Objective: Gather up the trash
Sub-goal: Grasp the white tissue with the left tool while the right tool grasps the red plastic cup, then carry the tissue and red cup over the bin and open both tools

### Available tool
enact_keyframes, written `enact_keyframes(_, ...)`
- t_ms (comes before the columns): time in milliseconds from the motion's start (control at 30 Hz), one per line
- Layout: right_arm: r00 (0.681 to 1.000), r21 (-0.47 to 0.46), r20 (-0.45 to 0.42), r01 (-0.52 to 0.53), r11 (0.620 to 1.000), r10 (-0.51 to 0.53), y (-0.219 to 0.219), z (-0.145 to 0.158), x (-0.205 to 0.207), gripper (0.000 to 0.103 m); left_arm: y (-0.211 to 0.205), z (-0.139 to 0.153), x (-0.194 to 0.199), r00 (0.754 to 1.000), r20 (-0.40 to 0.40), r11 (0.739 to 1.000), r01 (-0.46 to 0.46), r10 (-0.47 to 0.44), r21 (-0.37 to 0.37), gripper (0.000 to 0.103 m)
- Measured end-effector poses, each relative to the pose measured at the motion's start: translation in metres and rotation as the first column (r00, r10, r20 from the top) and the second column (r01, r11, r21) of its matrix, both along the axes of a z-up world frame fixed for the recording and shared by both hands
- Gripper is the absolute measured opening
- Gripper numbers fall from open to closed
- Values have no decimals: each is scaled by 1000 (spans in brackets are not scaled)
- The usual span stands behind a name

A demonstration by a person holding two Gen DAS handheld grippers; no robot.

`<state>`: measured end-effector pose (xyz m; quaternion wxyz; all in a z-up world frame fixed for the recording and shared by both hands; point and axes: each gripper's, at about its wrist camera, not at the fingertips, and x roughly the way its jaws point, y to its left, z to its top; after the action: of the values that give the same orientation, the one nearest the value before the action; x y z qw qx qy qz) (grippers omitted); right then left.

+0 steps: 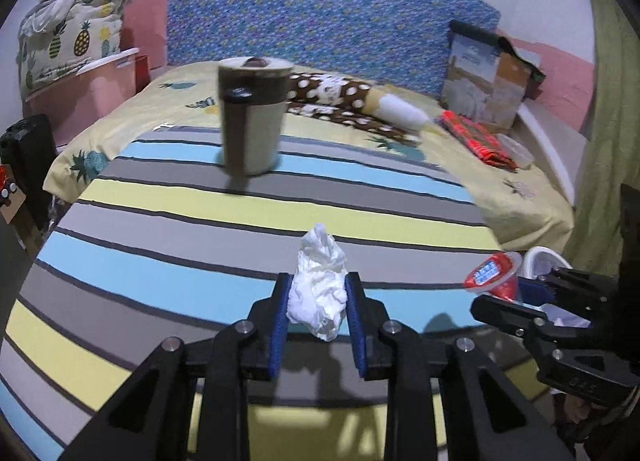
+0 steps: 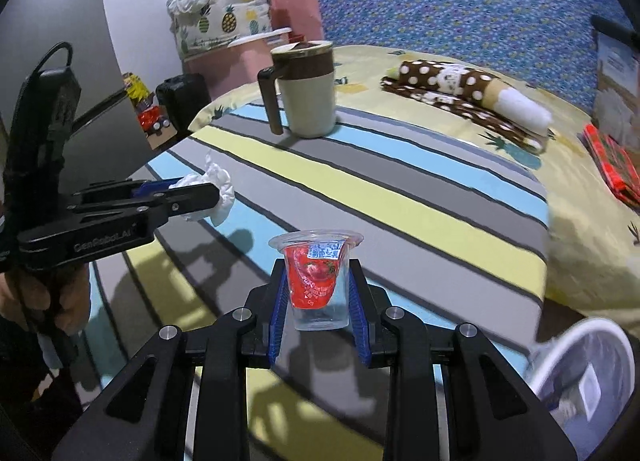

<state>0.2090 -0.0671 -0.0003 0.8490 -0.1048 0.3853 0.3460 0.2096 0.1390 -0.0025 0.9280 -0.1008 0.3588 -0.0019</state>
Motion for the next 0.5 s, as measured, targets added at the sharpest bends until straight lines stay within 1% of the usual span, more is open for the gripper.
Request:
enact_keyframes(167, 999, 24, 18, 46, 999, -47, -23, 8, -18, 31, -25, 8, -18, 1000, 21, 1000, 22, -22, -9, 28)
enact_keyframes(333, 995, 45, 21, 96, 994, -97, -45, 11, -31, 31, -51, 17, -38, 997, 46, 998, 63, -62, -20, 28)
enact_keyframes(500, 988, 63, 21, 151, 987, -152, -66, 14, -47, 31, -78, 23, -53, 992, 66, 994, 111, -110, -16, 28)
